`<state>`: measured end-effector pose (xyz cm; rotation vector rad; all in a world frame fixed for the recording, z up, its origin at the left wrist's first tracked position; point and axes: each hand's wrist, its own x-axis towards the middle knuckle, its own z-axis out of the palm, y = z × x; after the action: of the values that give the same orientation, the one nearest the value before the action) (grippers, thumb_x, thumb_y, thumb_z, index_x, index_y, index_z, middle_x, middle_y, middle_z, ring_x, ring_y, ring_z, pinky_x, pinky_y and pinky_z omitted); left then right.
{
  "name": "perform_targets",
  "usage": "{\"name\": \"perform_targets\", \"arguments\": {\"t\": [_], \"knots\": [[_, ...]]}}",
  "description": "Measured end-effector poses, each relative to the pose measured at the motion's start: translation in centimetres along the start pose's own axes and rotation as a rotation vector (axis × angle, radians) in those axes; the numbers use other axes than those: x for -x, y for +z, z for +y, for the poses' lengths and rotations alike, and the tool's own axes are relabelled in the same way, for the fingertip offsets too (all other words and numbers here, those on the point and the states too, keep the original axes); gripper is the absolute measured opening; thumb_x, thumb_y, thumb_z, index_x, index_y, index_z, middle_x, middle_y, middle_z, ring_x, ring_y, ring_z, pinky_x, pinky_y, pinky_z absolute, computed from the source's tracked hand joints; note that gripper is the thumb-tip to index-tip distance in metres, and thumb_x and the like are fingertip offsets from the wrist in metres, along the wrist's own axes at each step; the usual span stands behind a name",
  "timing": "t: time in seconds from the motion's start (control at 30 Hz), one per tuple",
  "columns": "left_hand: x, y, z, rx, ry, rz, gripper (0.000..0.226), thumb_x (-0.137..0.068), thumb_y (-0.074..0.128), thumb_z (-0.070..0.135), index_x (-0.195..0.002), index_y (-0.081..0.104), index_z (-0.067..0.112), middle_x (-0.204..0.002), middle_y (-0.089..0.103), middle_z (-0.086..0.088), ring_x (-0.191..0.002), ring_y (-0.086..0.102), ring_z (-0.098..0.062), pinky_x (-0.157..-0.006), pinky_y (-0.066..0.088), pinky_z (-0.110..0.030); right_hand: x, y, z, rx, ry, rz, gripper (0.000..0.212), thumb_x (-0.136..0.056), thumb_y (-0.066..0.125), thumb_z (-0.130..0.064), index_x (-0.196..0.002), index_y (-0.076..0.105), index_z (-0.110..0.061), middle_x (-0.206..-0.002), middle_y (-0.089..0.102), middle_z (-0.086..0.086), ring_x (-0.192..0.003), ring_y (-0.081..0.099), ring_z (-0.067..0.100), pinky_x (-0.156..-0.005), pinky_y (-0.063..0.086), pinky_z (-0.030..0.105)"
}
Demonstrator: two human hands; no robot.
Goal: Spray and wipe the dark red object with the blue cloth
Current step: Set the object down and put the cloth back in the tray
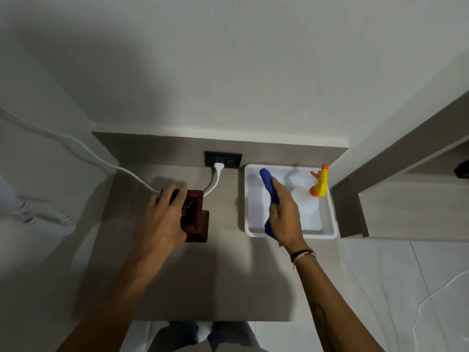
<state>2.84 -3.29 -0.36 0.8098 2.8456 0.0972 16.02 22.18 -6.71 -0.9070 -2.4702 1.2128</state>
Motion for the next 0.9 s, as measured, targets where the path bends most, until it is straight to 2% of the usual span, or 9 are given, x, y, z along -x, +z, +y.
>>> {"name": "perform_targets", "arguments": {"t": [0.1, 0.17, 0.3, 0.4, 0.47, 0.53, 0.67, 0.73, 0.9], "knots": [[-0.1, 0.3, 0.3, -0.013, -0.027, -0.012, 0.111, -0.063, 0.099, 0.022, -0.160, 0.045, 0.025, -0.159, 0.047, -0.002, -0.127, 0.056, -0.036, -0.084, 0.063, -0.056, -3.4, 0.5, 1.7, 0.178, -0.023, -0.036, 0.063, -0.102, 0.054, 0.010, -0.161, 0.040, -0.007, -0.162, 0.050, 0.014, -0.147, 0.052, 0.033, -0.127, 0.038, 0.043], [-0.3, 0.3, 0.2, -0.002, -0.025, -0.030, 0.116, -0.062, 0.100, 0.024, -0.162, 0.041, 0.026, -0.162, 0.042, -0.001, -0.132, 0.053, -0.036, -0.088, 0.061, -0.056, -5.1, 1.7, 3.0, 0.324, -0.027, -0.133, 0.066, -0.103, 0.056, 0.007, -0.164, 0.034, -0.004, -0.167, 0.041, 0.017, -0.154, 0.043, 0.038, -0.131, 0.034, 0.046], [-0.5, 1.1, -0.4, 0.044, 0.021, -0.063, 0.120, -0.055, 0.102, 0.019, -0.160, 0.044, 0.018, -0.167, 0.039, -0.008, -0.142, 0.049, -0.043, -0.087, 0.061, -0.057, -5.6, 6.0, 5.7, 0.633, -0.083, -0.454, 0.073, -0.112, 0.046, -0.012, -0.169, 0.002, 0.000, -0.179, 0.000, 0.021, -0.166, -0.001, 0.045, -0.137, 0.006, 0.049], [-0.5, 2.2, -0.8, 0.047, 0.101, -0.039, 0.118, -0.061, 0.098, 0.015, -0.163, 0.040, 0.007, -0.176, 0.027, -0.019, -0.161, 0.022, -0.052, -0.109, 0.048, -0.069, -4.7, 8.0, 6.6, 0.830, -0.112, -0.488, 0.084, -0.112, 0.046, -0.032, -0.168, -0.007, 0.001, -0.177, -0.012, 0.025, -0.164, -0.010, 0.052, -0.137, 0.003, 0.056], [-0.4, 2.9, -1.2, 0.020, 0.150, 0.013, 0.116, -0.068, 0.096, 0.022, -0.165, 0.035, 0.001, -0.178, 0.018, -0.025, -0.164, 0.009, -0.051, -0.123, 0.029, -0.069, -4.6, 8.2, 6.9, 0.854, -0.129, -0.484, 0.088, -0.110, 0.048, -0.035, -0.168, -0.007, 0.001, -0.177, -0.012, 0.025, -0.164, -0.010, 0.051, -0.137, 0.004, 0.056], [-0.3, 3.3, -1.3, 0.008, 0.183, 0.048, 0.116, -0.075, 0.091, 0.027, -0.168, 0.028, 0.000, -0.179, 0.011, -0.026, -0.166, 0.003, -0.046, -0.130, 0.016, -0.063, -4.8, 7.9, 7.0, 0.880, -0.132, -0.494, 0.085, -0.111, 0.044, -0.036, -0.168, -0.008, 0.000, -0.178, -0.013, 0.023, -0.164, -0.010, 0.050, -0.137, 0.005, 0.055], [-0.1, 3.7, -1.6, 0.027, 0.188, 0.061, 0.124, -0.072, 0.092, 0.030, -0.170, 0.021, 0.002, -0.180, 0.006, -0.023, -0.167, 0.001, -0.041, -0.127, 0.016, -0.058, -5.0, 7.4, 7.0, 0.888, -0.133, -0.535, 0.079, -0.113, 0.036, -0.037, -0.168, -0.007, 0.000, -0.178, -0.012, 0.022, -0.165, -0.010, 0.047, -0.137, 0.005, 0.053], [-0.1, 3.9, -1.7, 0.022, 0.192, 0.053, 0.129, -0.072, 0.092, 0.035, -0.171, 0.015, 0.004, -0.181, 0.001, -0.021, -0.167, -0.003, -0.039, -0.130, 0.015, -0.058, -5.0, 6.9, 6.6, 0.769, -0.106, -0.516, 0.076, -0.114, 0.037, -0.035, -0.169, -0.004, -0.001, -0.179, -0.010, 0.020, -0.167, -0.008, 0.043, -0.137, 0.005, 0.050], [-0.3, 4.5, -2.2, 0.011, 0.198, -0.010, 0.144, -0.074, 0.078, 0.072, -0.172, -0.009, 0.013, -0.178, -0.028, -0.015, -0.163, -0.031, -0.030, -0.133, -0.012, -0.056, -2.4, 5.9, 4.2, 0.572, -0.122, -0.322, 0.074, -0.113, 0.045, -0.031, -0.169, 0.007, -0.003, -0.180, 0.000, 0.017, -0.169, -0.002, 0.035, -0.138, 0.006, 0.046]]}}
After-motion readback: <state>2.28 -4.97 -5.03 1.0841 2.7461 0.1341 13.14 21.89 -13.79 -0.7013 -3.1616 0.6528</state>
